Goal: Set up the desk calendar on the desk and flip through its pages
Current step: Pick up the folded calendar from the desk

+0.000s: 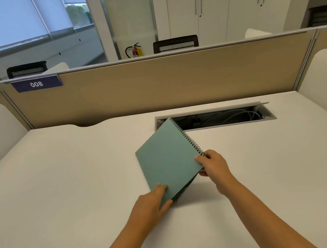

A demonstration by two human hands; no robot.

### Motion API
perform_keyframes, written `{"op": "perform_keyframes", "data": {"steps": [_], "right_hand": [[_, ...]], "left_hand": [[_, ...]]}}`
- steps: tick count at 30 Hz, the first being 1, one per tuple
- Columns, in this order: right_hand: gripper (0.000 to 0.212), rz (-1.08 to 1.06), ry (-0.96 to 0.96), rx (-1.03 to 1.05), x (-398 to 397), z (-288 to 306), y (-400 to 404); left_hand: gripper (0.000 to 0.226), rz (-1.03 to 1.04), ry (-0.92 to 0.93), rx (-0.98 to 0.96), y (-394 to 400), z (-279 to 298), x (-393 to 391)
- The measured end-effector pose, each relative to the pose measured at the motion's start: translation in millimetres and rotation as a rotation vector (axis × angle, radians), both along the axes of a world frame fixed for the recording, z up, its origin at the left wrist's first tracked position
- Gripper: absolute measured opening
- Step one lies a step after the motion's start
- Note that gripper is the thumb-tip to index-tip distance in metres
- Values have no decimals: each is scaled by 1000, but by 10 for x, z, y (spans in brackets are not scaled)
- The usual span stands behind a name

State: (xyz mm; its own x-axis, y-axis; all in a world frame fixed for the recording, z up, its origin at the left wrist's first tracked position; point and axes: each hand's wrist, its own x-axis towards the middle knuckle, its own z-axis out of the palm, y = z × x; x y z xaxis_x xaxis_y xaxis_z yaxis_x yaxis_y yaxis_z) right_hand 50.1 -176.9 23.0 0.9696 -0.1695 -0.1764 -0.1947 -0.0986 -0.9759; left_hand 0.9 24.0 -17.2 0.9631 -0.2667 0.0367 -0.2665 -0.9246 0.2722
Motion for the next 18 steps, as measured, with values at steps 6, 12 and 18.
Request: {"op": "perform_keyframes", "data": {"steps": [6,12,18], "right_hand": [[12,66,-219,-115,-226,374,487],[14,78,-231,-216,-377,531,855],[45,328,-267,-291,-400,439,985]], "left_hand": [[67,54,-91,-166,36,7,-42],[66,122,-153,-385,51,93,-5],[44,257,-103,-740,298,204,4]]}}
